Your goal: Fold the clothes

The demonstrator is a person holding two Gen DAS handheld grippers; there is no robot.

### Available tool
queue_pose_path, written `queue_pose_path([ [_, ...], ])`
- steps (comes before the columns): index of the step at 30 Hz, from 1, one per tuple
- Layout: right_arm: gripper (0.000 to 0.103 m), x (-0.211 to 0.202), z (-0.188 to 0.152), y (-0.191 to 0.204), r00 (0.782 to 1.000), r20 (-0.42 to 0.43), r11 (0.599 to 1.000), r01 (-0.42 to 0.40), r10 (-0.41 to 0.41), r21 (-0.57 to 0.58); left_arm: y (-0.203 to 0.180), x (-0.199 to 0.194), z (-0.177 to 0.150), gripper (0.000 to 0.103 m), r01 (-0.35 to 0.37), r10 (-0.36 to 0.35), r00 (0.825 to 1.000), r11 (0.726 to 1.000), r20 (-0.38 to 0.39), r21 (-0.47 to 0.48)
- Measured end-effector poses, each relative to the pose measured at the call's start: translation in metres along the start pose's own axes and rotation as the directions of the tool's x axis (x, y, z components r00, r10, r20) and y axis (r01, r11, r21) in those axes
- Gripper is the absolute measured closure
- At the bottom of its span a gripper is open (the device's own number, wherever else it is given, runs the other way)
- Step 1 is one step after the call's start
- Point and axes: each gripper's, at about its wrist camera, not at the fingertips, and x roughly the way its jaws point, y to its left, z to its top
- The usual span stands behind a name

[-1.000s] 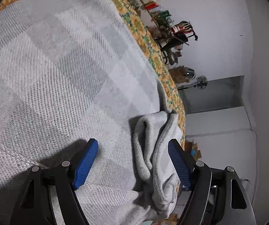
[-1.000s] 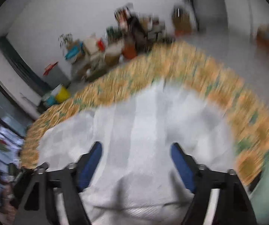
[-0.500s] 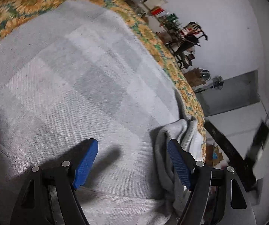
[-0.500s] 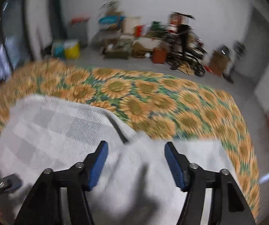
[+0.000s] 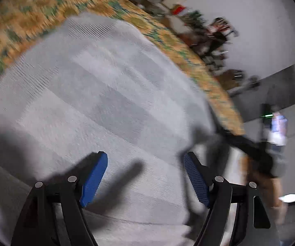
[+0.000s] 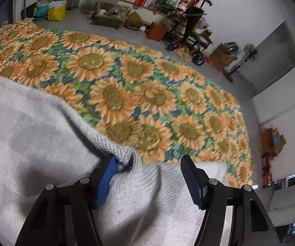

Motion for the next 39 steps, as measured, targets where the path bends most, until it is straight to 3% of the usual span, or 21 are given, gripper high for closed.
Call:
queue_pose_path([
  [2, 0.044, 0.007, 0.007, 0.002, 1.0, 0.004, 1.0, 0.016, -0.016, -0.004, -0.003, 0.002, 0.003, 0.026, -0.059, 0.059, 0.998, 0.998, 0.016, 0.026],
  [6, 0.048, 0.035, 0.026, 0.008, 0.999, -0.009, 0.999, -0.035, 0.036, 0.02, 0.002, 0.006, 0.005, 0.026, -0.064, 0.064, 0.998, 0.998, 0.005, 0.012],
  [7, 0.053, 0.042, 0.031, 0.01, 0.999, -0.009, 0.999, -0.043, 0.043, 0.024, 0.002, 0.006, 0.006, 0.026, -0.064, 0.064, 0.998, 0.998, 0.008, 0.013],
  [10, 0.057, 0.044, 0.035, 0.018, 1.0, -0.003, 1.0, 0.0, 0.0, 0.0, 0.005, 0.006, 0.006, 0.026, -0.077, 0.076, 0.997, 0.997, 0.01, 0.026],
  [12, 0.055, 0.024, 0.031, 0.013, 0.999, 0.026, 0.999, -0.049, 0.048, 0.009, 0.004, 0.007, 0.005, 0.026, -0.107, 0.106, 0.994, 0.993, 0.021, 0.046],
  [15, 0.032, -0.009, 0.019, 0.003, 0.99, 0.081, 0.992, -0.121, 0.119, 0.025, 0.0, 0.01, 0.007, 0.026, -0.15, 0.148, 0.988, 0.986, 0.03, 0.074],
  [16, 0.029, -0.015, 0.015, 0.002, 0.987, 0.085, 0.991, -0.136, 0.134, 0.019, -0.001, 0.011, 0.006, 0.026, -0.16, 0.158, 0.987, 0.983, 0.032, 0.085],
  [20, 0.029, -0.005, -0.007, 0.01, 0.983, -0.001, 0.983, -0.183, 0.183, -0.018, -0.007, 0.014, 0.005, 0.024, -0.199, 0.196, 0.98, 0.972, 0.04, 0.125],
  [26, 0.033, 0.041, -0.003, 0.005, 0.997, -0.049, 0.997, -0.063, 0.065, 0.036, -0.011, 0.018, 0.002, 0.023, -0.23, 0.224, 0.973, 0.956, 0.053, 0.183],
  [28, 0.033, 0.045, 0.0, 0.004, 0.996, -0.053, 0.996, -0.07, 0.073, 0.054, -0.013, 0.019, 0.002, 0.023, -0.241, 0.235, 0.971, 0.949, 0.052, 0.205],
  [32, 0.032, 0.043, 0.0, 0.006, 0.997, -0.036, 0.996, -0.066, 0.069, 0.067, -0.019, 0.023, -0.001, 0.023, -0.278, 0.271, 0.961, 0.926, 0.062, 0.256],
  [34, 0.029, 0.043, -0.001, -0.001, 0.995, -0.031, 0.989, -0.09, 0.094, 0.121, -0.021, 0.024, -0.005, 0.022, -0.298, 0.287, 0.955, 0.912, 0.082, 0.281],
  [36, 0.032, 0.038, -0.005, -0.01, 0.989, -0.034, 0.973, -0.134, 0.142, 0.189, -0.022, 0.024, -0.01, 0.022, -0.307, 0.288, 0.952, 0.901, 0.107, 0.305],
  [38, 0.035, 0.019, -0.008, -0.016, 0.986, 0.003, 0.96, -0.164, 0.168, 0.225, -0.017, 0.018, -0.012, 0.022, -0.283, 0.26, 0.959, 0.909, 0.115, 0.305],
  [39, 0.036, 0.003, -0.008, -0.015, 0.98, 0.062, 0.958, -0.196, 0.186, 0.212, -0.012, 0.013, -0.013, 0.022, -0.259, 0.236, 0.965, 0.924, 0.115, 0.282],
])
